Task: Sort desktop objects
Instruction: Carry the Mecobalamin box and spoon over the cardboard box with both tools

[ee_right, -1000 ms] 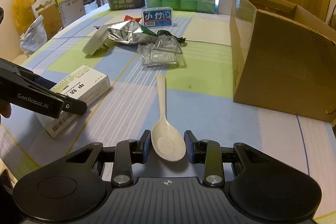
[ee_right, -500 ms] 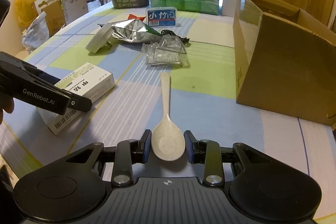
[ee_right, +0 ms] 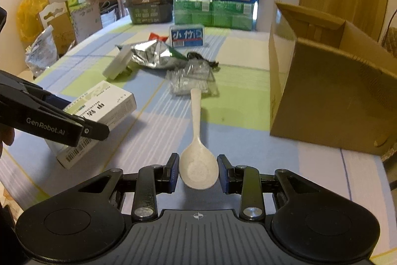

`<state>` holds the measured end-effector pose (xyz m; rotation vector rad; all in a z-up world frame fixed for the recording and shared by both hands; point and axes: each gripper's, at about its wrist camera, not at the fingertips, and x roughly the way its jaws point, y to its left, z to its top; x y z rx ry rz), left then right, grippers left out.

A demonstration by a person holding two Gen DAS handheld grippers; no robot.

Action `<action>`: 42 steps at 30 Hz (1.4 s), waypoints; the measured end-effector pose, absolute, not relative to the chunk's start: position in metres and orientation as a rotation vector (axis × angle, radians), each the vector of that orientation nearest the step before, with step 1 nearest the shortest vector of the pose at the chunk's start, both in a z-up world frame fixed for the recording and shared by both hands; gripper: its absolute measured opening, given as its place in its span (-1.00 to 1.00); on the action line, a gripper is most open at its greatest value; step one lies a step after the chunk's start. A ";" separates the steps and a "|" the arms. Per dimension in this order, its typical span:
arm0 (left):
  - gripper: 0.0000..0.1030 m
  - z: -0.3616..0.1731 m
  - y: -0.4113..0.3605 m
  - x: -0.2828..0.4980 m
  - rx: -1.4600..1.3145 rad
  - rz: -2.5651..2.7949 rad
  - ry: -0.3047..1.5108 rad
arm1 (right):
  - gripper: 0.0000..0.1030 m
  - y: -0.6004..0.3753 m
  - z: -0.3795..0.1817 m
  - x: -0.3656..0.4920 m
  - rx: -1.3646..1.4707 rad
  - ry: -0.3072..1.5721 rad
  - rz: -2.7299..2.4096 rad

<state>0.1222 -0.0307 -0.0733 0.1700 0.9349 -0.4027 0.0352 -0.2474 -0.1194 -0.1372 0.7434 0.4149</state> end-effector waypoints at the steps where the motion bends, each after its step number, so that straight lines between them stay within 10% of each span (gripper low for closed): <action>1: 0.29 -0.070 -0.032 0.121 0.169 -0.404 0.932 | -0.42 -0.248 -0.115 0.034 -0.137 0.732 0.414; 42: 0.29 0.062 -0.228 0.165 0.110 -0.663 0.802 | -0.42 -0.407 0.019 0.090 0.018 0.553 0.131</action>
